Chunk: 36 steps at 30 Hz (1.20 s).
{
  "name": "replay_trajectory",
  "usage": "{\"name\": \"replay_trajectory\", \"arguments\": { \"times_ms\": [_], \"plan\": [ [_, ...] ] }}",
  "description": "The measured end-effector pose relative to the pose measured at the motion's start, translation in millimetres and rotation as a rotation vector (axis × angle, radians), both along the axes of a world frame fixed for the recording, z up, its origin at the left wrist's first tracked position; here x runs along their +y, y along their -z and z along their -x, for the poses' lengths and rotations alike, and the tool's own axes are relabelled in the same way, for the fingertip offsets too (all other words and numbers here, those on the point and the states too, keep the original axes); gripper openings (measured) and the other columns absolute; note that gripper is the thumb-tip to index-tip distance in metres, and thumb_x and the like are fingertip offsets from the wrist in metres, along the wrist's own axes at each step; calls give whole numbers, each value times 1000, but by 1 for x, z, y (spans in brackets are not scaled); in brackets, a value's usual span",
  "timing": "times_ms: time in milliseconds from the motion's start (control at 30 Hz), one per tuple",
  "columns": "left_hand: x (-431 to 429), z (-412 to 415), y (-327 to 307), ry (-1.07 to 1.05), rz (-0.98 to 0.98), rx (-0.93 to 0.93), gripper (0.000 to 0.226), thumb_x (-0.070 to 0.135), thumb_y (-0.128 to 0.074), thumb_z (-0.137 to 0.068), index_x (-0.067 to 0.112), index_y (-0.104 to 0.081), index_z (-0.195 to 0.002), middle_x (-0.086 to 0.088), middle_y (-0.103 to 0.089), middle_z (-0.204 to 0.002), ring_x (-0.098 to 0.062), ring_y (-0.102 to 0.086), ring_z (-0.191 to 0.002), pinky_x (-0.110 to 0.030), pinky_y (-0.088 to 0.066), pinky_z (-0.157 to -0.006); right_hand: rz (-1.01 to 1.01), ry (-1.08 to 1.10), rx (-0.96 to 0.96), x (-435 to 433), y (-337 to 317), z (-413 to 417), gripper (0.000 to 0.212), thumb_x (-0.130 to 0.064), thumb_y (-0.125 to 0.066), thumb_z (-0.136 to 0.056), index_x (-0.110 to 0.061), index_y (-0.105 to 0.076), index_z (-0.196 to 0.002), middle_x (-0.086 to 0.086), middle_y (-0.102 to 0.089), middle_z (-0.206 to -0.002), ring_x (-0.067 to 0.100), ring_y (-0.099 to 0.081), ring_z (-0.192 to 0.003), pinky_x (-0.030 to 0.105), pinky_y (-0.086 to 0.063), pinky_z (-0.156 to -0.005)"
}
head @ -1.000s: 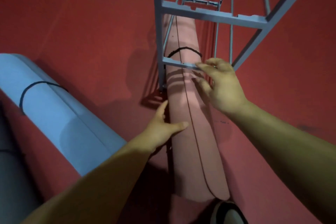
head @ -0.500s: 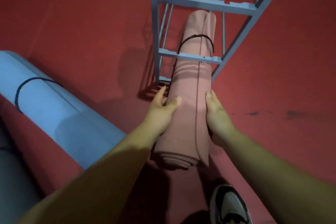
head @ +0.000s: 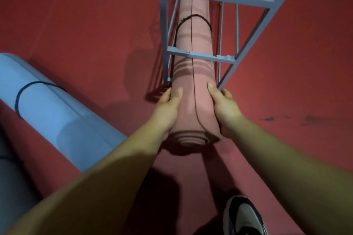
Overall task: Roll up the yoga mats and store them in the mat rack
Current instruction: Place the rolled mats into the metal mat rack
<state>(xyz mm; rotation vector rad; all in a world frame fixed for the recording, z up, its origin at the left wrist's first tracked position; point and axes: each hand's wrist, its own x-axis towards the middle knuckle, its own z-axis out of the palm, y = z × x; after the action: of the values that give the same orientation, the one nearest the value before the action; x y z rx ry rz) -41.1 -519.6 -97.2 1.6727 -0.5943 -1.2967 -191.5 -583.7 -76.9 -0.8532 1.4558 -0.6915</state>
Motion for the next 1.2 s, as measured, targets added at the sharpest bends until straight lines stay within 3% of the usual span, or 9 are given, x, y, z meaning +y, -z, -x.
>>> {"name": "replay_trajectory", "arguments": {
  "times_ms": [100, 200, 367, 533, 733, 833, 933, 1067, 1200],
  "plan": [
    [-17, -10, -3, 5, -65, 59, 66, 43, -65, -97, 27, -40, -155, 1, -55, -148, -17, -62, -118, -30, -54, -92, -87, -16, -54, -9, 3, 2, 56, -44, -72, -90, -18, -51, -134, 6, -71, -115, 17, -74, -89, 34, -60, -73],
    [12, -7, -6, 193, -183, 111, 55, 52, -60, -96, 62, -34, -144, 18, -66, -128, -13, -71, -86, -25, -49, -62, -335, -257, -44, 8, 7, 18, 61, -71, -64, -82, -26, -64, -123, 11, -75, -112, 26, -74, -84, 36, -58, -63],
    [12, 7, 0, 64, -62, 317, 44, 46, -56, -101, 60, -43, -141, 21, -66, -129, -12, -70, -109, -39, -60, -70, -297, -110, -85, 5, 9, 15, 54, -73, -63, -81, -34, -65, -118, -1, -77, -97, 23, -71, -74, 41, -57, -67],
    [-35, -8, 1, -114, 10, 119, 40, 44, -62, -99, 41, -57, -138, 9, -68, -130, -17, -69, -110, -47, -60, -88, -174, -47, -108, -20, -4, -11, 50, -66, -65, -85, -41, -54, -127, -7, -70, -116, 24, -71, -92, 44, -59, -63],
    [-42, -12, 11, -27, 33, 70, 72, 43, -79, -73, 37, -55, -141, 2, -70, -128, -19, -69, -112, -46, -52, -104, -114, -14, -303, -15, 16, -1, 41, -14, -54, -96, -27, -52, -135, 2, -71, -118, 10, -71, -80, 30, -57, -62],
    [-40, -12, 26, -105, 100, 67, 56, 45, -80, -68, 36, -62, -120, -5, -74, -119, -24, -70, -112, -51, -52, -104, -59, -26, -261, -13, 22, 7, 64, -6, -60, -96, -35, -37, -147, -4, -71, -103, 5, -69, -72, 27, -56, -61],
    [-48, -12, 32, -199, 157, 107, 65, 37, -80, -72, 29, -51, -130, -13, -72, -120, -30, -70, -111, -56, -52, -103, 13, 53, -285, -21, 24, -2, 89, 2, -66, -92, -27, -16, -159, 5, -70, -115, 10, -70, -80, 26, -56, -59],
    [-78, -17, 36, -309, 121, 96, 107, 49, -85, -58, 19, -36, -148, -7, -72, -118, -27, -71, -109, -56, -54, -100, 77, 224, -242, -43, 29, -23, 77, 0, -78, -83, -15, -33, -144, 9, -66, -113, 25, -68, -90, 37, -55, -71],
    [-91, -20, 34, -393, -14, 23, 94, 56, -82, -64, 25, -42, -143, -2, -72, -96, -24, -71, -84, -48, -60, -88, 140, 333, -113, -54, 36, -38, 67, -16, -91, -71, -17, -42, -118, 3, -56, -93, 15, -58, -74, 33, -51, -70]
  ]
}}
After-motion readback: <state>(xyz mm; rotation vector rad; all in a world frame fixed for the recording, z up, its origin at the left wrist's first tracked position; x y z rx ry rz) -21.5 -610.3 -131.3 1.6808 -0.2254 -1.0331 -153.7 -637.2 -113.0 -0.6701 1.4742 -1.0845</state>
